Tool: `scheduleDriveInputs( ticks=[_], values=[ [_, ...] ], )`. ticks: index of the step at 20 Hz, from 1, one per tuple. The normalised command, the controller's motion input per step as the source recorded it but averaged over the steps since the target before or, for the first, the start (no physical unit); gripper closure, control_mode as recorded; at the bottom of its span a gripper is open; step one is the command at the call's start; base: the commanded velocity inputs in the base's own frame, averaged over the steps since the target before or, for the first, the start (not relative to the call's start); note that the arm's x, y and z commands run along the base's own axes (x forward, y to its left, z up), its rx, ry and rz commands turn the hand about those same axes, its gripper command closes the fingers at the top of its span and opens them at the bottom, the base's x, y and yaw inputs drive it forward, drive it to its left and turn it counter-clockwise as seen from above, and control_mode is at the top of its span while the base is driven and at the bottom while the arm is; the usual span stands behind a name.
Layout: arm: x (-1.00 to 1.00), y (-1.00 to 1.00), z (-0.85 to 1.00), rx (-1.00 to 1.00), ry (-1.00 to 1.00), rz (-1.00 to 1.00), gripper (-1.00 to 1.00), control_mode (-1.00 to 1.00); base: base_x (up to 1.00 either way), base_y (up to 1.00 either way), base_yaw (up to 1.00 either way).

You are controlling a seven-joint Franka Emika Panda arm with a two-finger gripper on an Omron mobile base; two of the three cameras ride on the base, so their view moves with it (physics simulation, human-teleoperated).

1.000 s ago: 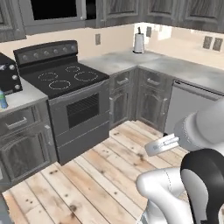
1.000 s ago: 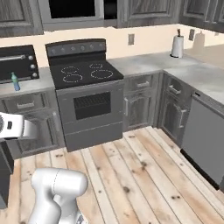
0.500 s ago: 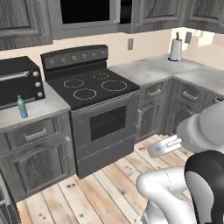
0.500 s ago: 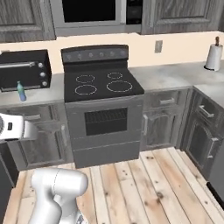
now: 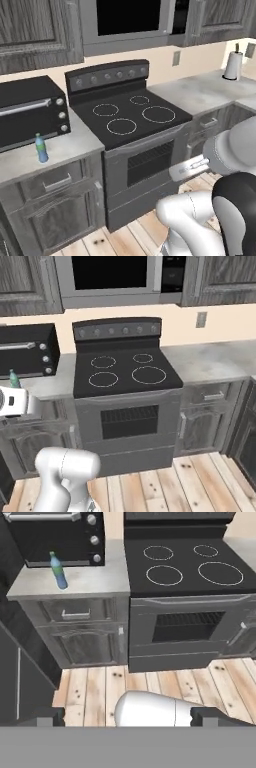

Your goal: Take the bottled waters from the counter and place them in the freezer to freeze. Close the freezer door after placing the bottles.

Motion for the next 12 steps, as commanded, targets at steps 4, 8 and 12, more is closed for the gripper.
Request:
scheduleDriveInputs(
  ticks=[4, 8, 12],
  values=[
    [0.0, 0.0, 0.0, 0.0, 0.0, 0.0, -1.0, 1.0, 0.84, 0.56, 0.09],
    [0.0, 0.0, 0.0, 0.0, 0.0, 0.0, -1.0, 1.0, 0.53, 0.63, 0.17],
    [0.0, 0.0, 0.0, 0.0, 0.0, 0.0, -1.0, 1.0, 0.0, 0.42, 0.43]
  ],
)
